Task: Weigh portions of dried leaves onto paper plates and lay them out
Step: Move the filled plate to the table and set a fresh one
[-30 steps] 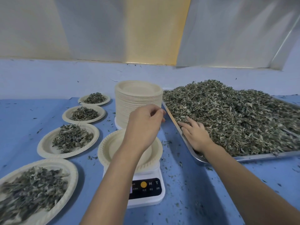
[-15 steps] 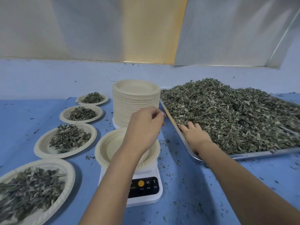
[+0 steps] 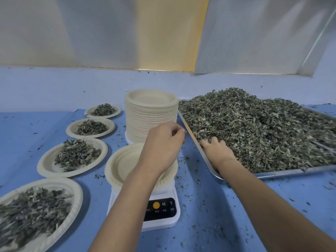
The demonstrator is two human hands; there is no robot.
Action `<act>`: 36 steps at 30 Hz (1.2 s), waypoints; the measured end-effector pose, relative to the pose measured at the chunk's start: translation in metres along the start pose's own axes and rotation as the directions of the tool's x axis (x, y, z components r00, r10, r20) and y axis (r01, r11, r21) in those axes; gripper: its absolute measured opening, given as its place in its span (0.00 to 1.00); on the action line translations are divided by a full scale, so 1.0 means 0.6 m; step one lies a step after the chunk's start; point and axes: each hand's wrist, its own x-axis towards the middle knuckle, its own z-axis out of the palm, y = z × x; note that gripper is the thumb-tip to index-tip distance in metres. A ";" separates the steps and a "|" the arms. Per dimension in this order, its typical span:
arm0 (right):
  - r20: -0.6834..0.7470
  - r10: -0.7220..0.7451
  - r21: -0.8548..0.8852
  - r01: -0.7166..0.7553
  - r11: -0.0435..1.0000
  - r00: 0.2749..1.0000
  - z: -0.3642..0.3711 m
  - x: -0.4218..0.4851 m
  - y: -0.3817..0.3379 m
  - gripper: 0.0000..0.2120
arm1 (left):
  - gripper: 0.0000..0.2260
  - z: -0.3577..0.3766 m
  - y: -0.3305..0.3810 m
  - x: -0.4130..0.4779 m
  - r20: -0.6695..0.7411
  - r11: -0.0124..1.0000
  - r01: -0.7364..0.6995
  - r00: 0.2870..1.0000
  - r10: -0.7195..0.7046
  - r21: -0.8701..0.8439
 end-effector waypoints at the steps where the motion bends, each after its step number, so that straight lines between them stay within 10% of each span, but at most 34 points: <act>1: -0.019 0.003 0.030 -0.003 1.000 1.000 -0.001 0.000 0.000 0.14 | 0.09 0.001 -0.001 0.000 -0.003 1.000 0.002 1.000 -0.002 0.002; 7: -0.226 0.098 0.325 -0.020 0.946 0.969 0.001 -0.002 0.010 0.10 | 0.09 0.003 -0.003 0.000 -0.002 1.000 0.018 1.000 -0.018 0.013; 12: -0.333 0.305 0.725 0.036 0.687 0.892 -0.005 0.004 0.027 0.12 | 0.10 0.002 -0.001 -0.002 -0.006 0.999 0.036 0.999 -0.036 0.011; 26: -0.459 0.375 0.888 0.431 0.163 0.805 -0.133 -0.040 -0.051 0.08 | 0.10 -0.022 -0.026 0.013 -0.085 0.918 0.256 0.952 -0.293 -0.302; 36: -0.590 0.000 0.804 0.587 0.088 0.808 -0.124 -0.096 -0.209 0.12 | 0.17 -0.095 -0.064 0.009 0.086 0.407 0.395 0.796 -0.599 -0.823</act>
